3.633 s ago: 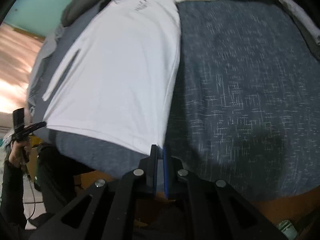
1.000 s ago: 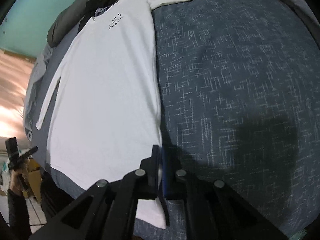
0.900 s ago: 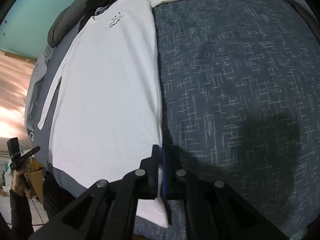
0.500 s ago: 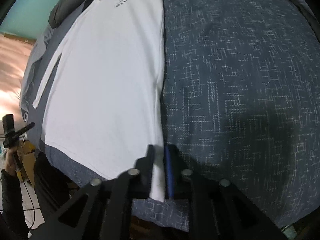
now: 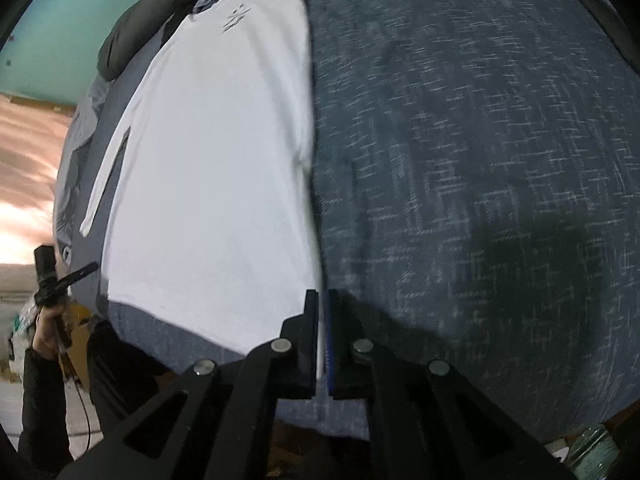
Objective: Fold clothes
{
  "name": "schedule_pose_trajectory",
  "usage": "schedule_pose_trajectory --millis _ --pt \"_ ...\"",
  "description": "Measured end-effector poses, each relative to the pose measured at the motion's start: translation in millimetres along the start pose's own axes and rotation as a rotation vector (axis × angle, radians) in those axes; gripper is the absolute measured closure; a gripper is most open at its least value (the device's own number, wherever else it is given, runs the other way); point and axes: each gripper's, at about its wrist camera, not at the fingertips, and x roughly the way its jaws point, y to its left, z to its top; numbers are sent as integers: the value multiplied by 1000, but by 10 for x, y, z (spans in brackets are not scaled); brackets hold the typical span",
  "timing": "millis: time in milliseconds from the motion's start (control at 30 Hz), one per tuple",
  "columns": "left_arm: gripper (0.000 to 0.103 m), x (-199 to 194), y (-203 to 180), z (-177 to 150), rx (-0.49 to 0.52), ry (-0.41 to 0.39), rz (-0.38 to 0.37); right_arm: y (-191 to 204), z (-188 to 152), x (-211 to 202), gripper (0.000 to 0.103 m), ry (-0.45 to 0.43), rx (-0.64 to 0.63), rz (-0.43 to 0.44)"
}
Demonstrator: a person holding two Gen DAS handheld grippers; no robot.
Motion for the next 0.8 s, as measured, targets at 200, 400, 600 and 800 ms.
schedule_pose_trajectory --millis 200,400,600,800 --pt "85 135 -19 27 6 25 3 -57 -40 12 87 29 -17 -4" --pt "85 270 -130 13 32 59 8 537 -46 105 84 37 -9 -6" --pt "85 334 -191 -21 47 76 12 641 -61 204 84 42 -1 -4" --pt "85 252 -173 -76 40 75 -18 634 -84 193 84 48 -9 1"
